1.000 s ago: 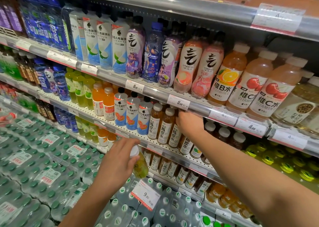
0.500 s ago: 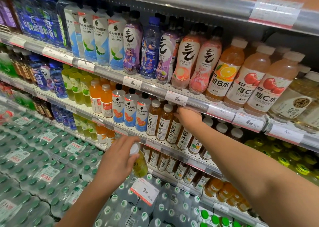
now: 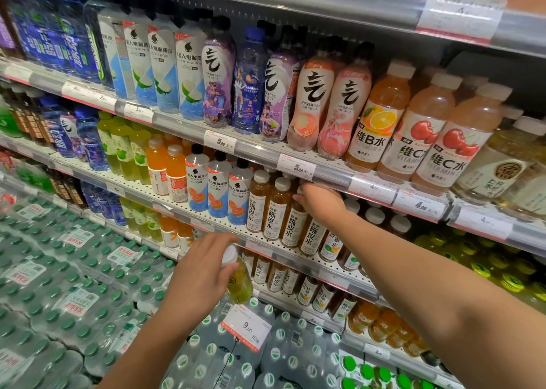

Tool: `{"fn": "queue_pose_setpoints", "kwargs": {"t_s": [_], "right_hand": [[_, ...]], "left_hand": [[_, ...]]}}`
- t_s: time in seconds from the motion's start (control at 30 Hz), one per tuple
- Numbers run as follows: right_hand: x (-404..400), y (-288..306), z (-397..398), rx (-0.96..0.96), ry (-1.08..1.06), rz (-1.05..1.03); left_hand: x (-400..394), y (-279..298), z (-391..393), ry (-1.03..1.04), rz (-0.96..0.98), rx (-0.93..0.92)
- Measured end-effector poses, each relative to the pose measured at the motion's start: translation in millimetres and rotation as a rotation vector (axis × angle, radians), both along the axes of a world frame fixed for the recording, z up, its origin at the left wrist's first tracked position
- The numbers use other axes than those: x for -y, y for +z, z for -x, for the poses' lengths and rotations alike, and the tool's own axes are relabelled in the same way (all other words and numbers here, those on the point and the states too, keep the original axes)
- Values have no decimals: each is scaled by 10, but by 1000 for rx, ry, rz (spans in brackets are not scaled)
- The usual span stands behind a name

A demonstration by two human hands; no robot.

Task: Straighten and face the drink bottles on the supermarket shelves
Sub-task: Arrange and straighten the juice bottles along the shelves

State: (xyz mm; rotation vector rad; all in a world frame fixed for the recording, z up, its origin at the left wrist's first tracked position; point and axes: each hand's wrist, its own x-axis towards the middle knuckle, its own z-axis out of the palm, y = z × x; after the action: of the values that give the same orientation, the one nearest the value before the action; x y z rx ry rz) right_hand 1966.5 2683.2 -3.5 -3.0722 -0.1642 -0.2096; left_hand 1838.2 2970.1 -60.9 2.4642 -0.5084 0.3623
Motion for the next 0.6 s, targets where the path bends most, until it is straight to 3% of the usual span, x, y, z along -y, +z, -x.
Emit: {"fn": "queue_pose_setpoints", "kwargs": {"t_s": [0.6], "right_hand": [[-13,92,107,-102,-29,43]], "left_hand": [[141,150,75,6,-13,-25]]}}
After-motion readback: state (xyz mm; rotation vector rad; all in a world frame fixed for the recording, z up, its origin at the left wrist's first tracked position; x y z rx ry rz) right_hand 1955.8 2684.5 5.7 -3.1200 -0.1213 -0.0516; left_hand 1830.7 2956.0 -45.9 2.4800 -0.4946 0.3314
